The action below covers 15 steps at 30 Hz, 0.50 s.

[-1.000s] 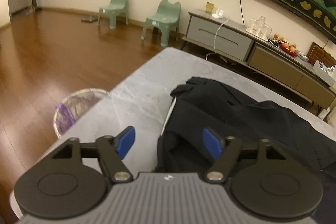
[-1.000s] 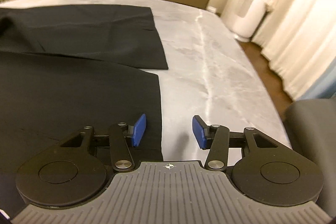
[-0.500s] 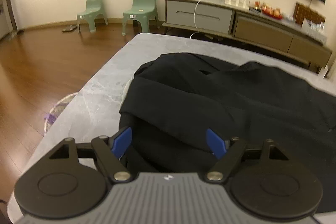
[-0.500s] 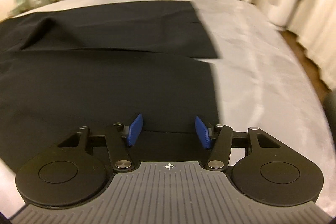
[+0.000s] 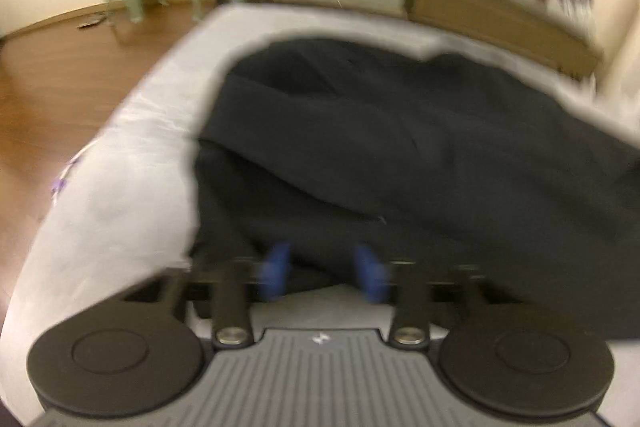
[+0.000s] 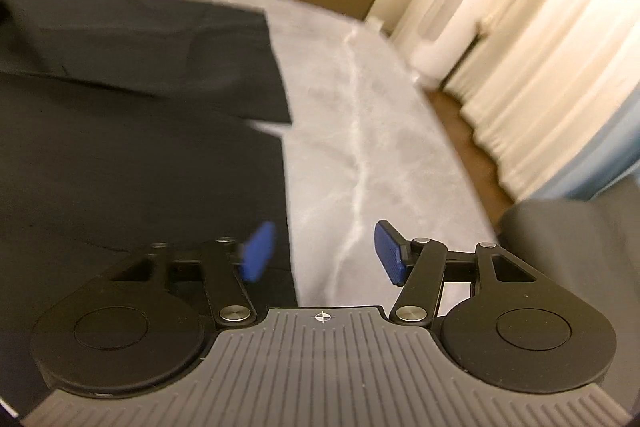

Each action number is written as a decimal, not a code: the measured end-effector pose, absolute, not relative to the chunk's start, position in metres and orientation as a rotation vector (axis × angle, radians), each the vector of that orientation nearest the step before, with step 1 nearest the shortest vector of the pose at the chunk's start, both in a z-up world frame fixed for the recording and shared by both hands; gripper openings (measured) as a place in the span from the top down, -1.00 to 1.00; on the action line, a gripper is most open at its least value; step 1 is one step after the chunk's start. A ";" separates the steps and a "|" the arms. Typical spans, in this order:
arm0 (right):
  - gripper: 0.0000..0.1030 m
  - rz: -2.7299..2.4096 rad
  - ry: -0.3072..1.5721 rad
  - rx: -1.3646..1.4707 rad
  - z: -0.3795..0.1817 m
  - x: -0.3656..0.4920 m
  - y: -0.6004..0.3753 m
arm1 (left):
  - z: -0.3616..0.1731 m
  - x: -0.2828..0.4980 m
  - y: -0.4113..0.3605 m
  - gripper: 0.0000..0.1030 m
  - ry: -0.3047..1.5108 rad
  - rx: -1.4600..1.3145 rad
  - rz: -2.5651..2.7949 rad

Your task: Fold clothes

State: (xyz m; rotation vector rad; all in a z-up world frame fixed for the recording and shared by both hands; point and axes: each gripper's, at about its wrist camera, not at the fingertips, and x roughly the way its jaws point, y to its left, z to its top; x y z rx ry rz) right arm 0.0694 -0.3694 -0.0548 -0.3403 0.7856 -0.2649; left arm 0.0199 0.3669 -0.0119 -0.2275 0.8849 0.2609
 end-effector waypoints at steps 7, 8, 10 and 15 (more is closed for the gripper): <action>-0.68 0.155 0.661 -0.071 -0.023 0.010 -0.289 | 0.000 -0.040 0.356 -0.75 0.811 -0.319 0.298; -0.68 0.187 0.668 -0.037 -0.027 0.002 -0.281 | 0.000 -0.041 0.335 -0.75 0.825 -0.254 0.253; -0.68 0.235 0.679 0.009 -0.034 -0.013 -0.267 | -0.004 -0.041 0.282 -0.75 0.837 -0.078 0.168; -0.74 0.213 0.674 -0.085 -0.051 -0.038 -0.247 | -0.014 -0.042 0.209 -0.75 0.848 0.104 0.012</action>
